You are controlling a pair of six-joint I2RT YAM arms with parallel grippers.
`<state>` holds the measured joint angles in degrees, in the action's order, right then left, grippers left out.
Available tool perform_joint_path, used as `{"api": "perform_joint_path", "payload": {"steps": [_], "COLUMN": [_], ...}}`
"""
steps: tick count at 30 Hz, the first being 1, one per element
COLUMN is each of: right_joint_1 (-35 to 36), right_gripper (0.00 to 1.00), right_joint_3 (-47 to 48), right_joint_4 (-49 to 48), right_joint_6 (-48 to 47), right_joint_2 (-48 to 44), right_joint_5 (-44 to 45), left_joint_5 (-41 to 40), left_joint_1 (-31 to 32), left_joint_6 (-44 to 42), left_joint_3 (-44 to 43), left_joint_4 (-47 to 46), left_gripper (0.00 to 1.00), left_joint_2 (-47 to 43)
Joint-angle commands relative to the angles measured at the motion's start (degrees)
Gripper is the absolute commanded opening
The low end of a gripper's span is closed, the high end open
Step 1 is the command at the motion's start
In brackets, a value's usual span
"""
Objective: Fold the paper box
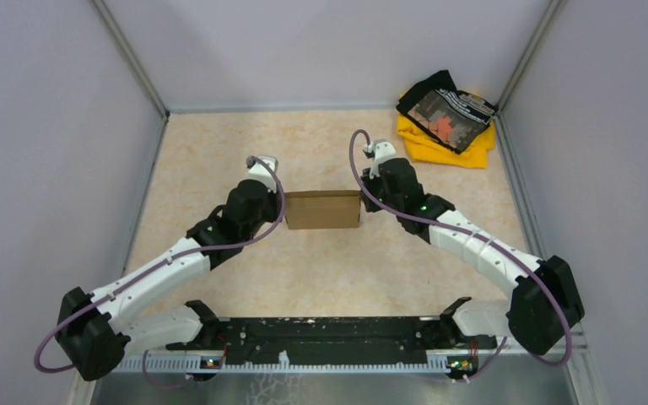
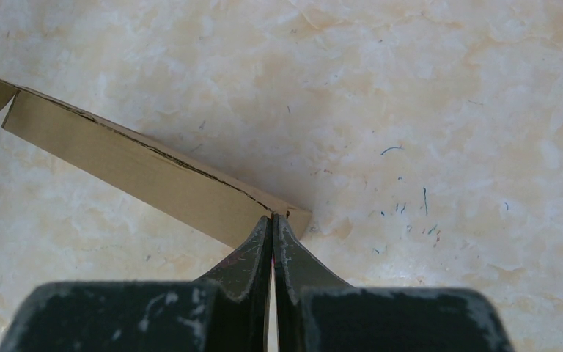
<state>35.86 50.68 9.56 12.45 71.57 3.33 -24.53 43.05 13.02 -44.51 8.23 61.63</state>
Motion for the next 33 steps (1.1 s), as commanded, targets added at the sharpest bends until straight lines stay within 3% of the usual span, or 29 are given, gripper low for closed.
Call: {"api": "perform_joint_path", "payload": {"steps": [1, 9, 33], "right_joint_1": [1.1, 1.1, 1.1], "right_gripper": [0.00, 0.00, 0.00], "right_joint_3": [2.2, 1.7, 1.1], "right_joint_4": [-0.2, -0.3, -1.1], "right_joint_6": [-0.6, -0.6, -0.7], "right_joint_2": [0.7, 0.6, 0.8], "right_joint_5": [0.2, 0.0, -0.3], "left_joint_5": [-2.3, -1.7, -1.2], "left_joint_1": [0.4, 0.3, 0.0], "left_joint_6": [0.9, 0.6, -0.2], "left_joint_3": [0.5, 0.6, 0.7], "left_joint_4": [0.6, -0.4, -2.4], "left_gripper": [0.33, 0.27, 0.25], "left_joint_2": [-0.1, 1.8, 2.9]}}
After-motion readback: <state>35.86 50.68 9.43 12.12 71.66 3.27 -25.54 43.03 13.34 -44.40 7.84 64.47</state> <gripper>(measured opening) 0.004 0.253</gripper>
